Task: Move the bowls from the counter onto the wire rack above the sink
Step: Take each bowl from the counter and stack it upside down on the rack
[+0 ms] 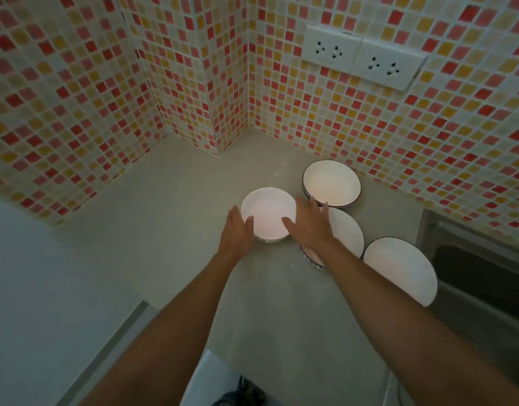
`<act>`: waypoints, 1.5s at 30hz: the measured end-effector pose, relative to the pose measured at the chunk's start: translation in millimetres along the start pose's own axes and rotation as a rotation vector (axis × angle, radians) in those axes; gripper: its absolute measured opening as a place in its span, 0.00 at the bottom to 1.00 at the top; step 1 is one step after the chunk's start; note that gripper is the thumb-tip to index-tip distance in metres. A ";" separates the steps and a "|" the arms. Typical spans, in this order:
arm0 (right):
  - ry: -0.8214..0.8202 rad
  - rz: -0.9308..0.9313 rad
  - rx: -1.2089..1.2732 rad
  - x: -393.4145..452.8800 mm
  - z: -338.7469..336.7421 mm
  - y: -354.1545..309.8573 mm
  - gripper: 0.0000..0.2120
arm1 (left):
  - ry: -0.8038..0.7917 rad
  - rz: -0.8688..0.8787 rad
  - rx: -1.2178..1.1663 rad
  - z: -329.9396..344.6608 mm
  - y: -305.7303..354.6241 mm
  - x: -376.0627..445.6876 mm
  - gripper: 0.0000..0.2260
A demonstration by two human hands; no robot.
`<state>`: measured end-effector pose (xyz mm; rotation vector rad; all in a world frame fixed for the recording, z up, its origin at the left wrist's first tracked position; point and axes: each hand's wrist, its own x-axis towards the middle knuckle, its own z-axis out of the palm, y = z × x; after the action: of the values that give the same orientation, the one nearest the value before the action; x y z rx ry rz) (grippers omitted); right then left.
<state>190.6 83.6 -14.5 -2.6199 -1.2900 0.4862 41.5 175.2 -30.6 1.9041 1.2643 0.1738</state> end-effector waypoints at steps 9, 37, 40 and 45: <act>0.025 0.080 -0.003 10.5 -1.4 -16.7 0.25 | 0.055 -0.062 -0.011 1.4 5.8 15.1 0.15; 0.130 0.448 1.543 -210.9 -98.0 162.8 0.17 | -0.044 0.403 -0.068 91.4 172.5 -158.7 0.14; 0.172 0.465 1.599 -258.8 -97.6 212.2 0.17 | -0.169 0.419 -0.163 134.9 191.6 -199.2 0.14; 0.241 0.599 1.645 -335.8 -84.9 290.0 0.19 | -0.242 0.541 -0.162 212.1 190.0 -256.3 0.17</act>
<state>243.6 -360.8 47.5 -1.3954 0.1850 0.7738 160.9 -181.5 42.4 2.0131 0.5405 0.3038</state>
